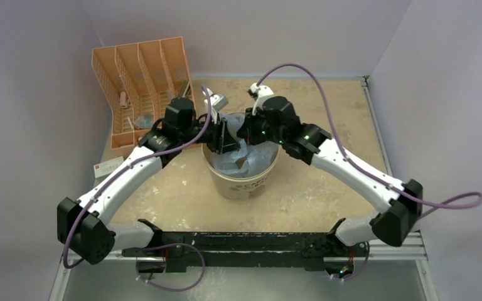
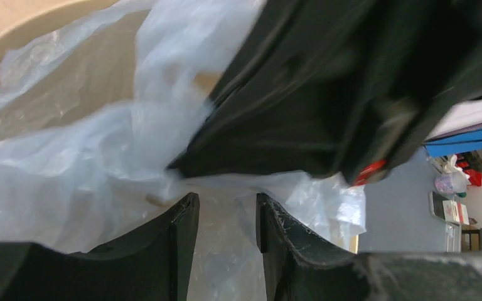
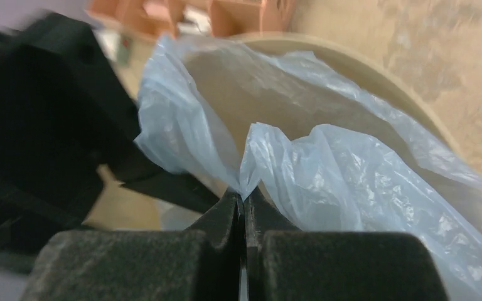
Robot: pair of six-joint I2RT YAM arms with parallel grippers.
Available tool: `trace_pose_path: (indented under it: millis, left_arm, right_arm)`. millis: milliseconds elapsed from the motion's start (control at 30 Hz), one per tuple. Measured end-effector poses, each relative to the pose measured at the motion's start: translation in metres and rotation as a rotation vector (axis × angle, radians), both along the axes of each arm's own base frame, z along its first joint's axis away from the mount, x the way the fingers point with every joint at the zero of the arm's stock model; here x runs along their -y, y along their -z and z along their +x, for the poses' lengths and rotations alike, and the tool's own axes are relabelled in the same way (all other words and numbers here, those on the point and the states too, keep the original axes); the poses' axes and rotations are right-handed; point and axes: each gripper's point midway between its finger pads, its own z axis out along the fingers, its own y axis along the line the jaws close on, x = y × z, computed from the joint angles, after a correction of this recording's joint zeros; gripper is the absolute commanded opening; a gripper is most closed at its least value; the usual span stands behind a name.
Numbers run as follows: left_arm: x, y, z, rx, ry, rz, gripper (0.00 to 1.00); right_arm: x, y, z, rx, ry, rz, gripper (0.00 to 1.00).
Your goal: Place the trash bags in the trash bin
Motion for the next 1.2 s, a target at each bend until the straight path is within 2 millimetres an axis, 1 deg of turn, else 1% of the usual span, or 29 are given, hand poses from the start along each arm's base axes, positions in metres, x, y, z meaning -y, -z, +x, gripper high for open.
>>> trace_pose_path:
  millis: [67,100,133,200,267,367,433,600,700,767,833,900,967,1033,1067,1200]
  left_arm:
    - [0.005,0.011,0.000,-0.019,-0.006,0.026,0.35]
    - [0.006,0.012,0.000,-0.020,-0.008,0.031,0.34]
    - [0.005,0.013,0.002,-0.016,-0.025,0.036,0.35]
    - [0.000,0.012,0.005,0.001,-0.065,0.047,0.39]
    - [-0.007,0.004,0.007,0.034,-0.106,0.050,0.42]
    - [-0.016,-0.012,0.006,0.094,-0.146,0.040,0.45]
    - [-0.022,-0.024,0.004,0.126,-0.177,0.034,0.46]
    - [-0.043,-0.051,-0.001,0.204,-0.275,0.012,0.47]
    - [-0.057,-0.069,-0.006,0.253,-0.338,-0.009,0.47]
    - [-0.064,-0.078,-0.010,0.279,-0.364,-0.023,0.48]
    - [-0.067,-0.082,-0.012,0.289,-0.375,-0.028,0.49]
    - [-0.067,-0.081,-0.012,0.287,-0.374,-0.027,0.50]
    - [-0.064,-0.076,-0.010,0.272,-0.366,-0.016,0.50]
    - [-0.060,-0.069,-0.008,0.252,-0.351,-0.004,0.50]
    - [-0.059,-0.065,-0.007,0.240,-0.343,0.003,0.50]
    - [-0.050,-0.053,-0.007,0.200,-0.301,0.020,0.50]
  right_arm:
    - [-0.006,0.031,-0.001,-0.066,-0.035,-0.069,0.00]
    - [-0.007,0.046,-0.001,-0.096,-0.046,-0.101,0.00]
    - [-0.008,0.062,0.000,-0.125,-0.050,-0.139,0.00]
    - [-0.006,0.086,0.001,-0.169,-0.047,-0.202,0.00]
    - [-0.002,0.109,0.003,-0.211,-0.033,-0.272,0.00]
    - [-0.001,0.136,0.004,-0.250,-0.028,-0.350,0.00]
    - [0.001,0.151,0.004,-0.261,-0.022,-0.399,0.00]
    - [-0.008,0.158,0.014,-0.205,0.011,-0.434,0.00]
    - [-0.009,0.163,0.025,-0.171,0.054,-0.447,0.00]
    - [-0.009,0.164,0.031,-0.157,0.077,-0.454,0.00]
    - [-0.009,0.161,0.032,-0.154,0.085,-0.451,0.00]
    - [-0.008,0.157,0.029,-0.159,0.083,-0.447,0.00]
    - [-0.006,0.148,0.025,-0.157,0.077,-0.434,0.00]
    - [-0.008,0.130,0.021,-0.139,0.062,-0.390,0.00]
    - [-0.008,0.116,0.019,-0.124,0.052,-0.357,0.00]
    - [-0.010,0.049,0.006,-0.032,0.017,-0.193,0.00]
